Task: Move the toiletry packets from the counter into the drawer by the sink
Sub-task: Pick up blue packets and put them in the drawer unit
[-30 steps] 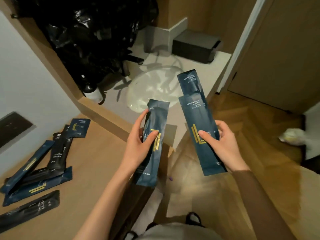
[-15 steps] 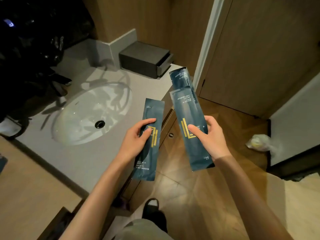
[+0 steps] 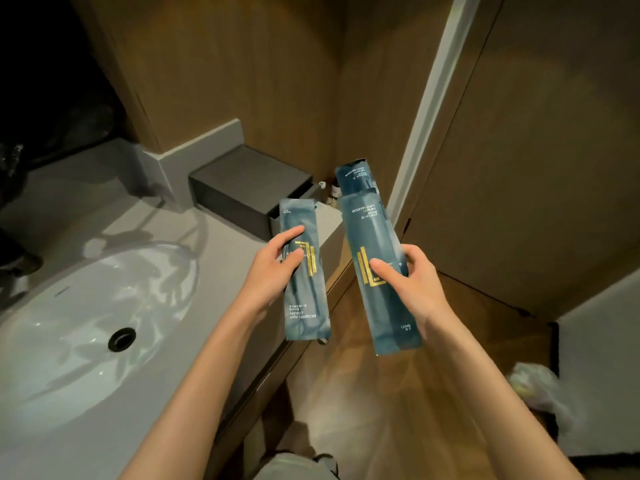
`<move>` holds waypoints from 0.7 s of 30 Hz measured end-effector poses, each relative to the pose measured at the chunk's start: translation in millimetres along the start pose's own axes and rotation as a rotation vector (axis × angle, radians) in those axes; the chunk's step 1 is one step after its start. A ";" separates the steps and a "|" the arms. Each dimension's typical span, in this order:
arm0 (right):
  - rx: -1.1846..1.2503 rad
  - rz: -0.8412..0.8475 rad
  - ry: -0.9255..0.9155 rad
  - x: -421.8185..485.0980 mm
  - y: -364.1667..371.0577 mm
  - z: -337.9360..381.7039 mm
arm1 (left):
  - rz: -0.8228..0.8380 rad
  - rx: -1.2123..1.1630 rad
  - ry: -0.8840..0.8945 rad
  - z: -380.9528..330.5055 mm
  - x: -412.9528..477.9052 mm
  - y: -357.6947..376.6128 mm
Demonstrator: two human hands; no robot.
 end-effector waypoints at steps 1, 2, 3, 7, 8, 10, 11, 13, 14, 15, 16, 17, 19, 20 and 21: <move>0.000 0.023 0.001 19.4 -2.3 1.8 | -0.028 -0.014 -0.017 -0.7 16.0 2.5; -0.005 0.050 0.001 37.9 -3.2 3.2 | -0.052 -0.018 -0.036 -0.1 30.6 4.1; -0.011 0.063 0.000 47.8 -2.4 4.7 | -0.066 -0.011 -0.053 2.5 38.4 1.8; -0.036 0.181 0.015 126.4 11.6 10.4 | -0.202 -0.027 -0.154 18.0 92.5 -9.2; -0.044 0.216 0.014 145.7 17.7 10.4 | -0.239 -0.019 -0.174 22.6 103.3 -13.6; -0.073 0.298 -0.009 181.5 32.1 11.9 | -0.310 -0.019 -0.197 30.6 121.4 -22.5; -0.090 0.340 -0.026 197.6 39.5 13.4 | -0.345 -0.024 -0.207 33.2 127.6 -26.0; -0.118 0.424 -0.069 228.2 54.6 18.4 | -0.430 -0.033 -0.219 35.2 137.7 -32.7; -0.137 0.471 -0.099 242.1 62.8 22.2 | -0.476 -0.046 -0.230 35.4 140.9 -34.8; -0.162 0.520 -0.134 254.1 71.1 27.4 | -0.520 -0.067 -0.245 35.6 142.4 -35.7; -0.191 0.568 -0.168 265.4 79.9 32.2 | -0.560 -0.084 -0.255 36.1 143.9 -36.4; -0.218 0.612 -0.196 275.4 88.9 36.9 | -0.593 -0.086 -0.264 36.4 145.3 -37.1; -0.267 0.693 -0.239 291.6 107.5 45.2 | -0.645 -0.052 -0.280 36.2 148.0 -40.7; -0.279 0.732 -0.253 298.1 117.7 48.7 | -0.666 -0.023 -0.285 35.0 149.5 -43.5; -0.283 0.769 -0.264 304.0 128.3 52.3 | -0.683 0.012 -0.293 32.6 151.3 -46.1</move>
Point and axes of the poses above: each hand's wrist, its own x-axis towards the middle knuckle, its own y-axis out of the palm, z = x × y, the point moved 8 cm from there along x, towards the middle knuckle, and after that the axes turned 3 degrees about -z, right-handed, at the moved point
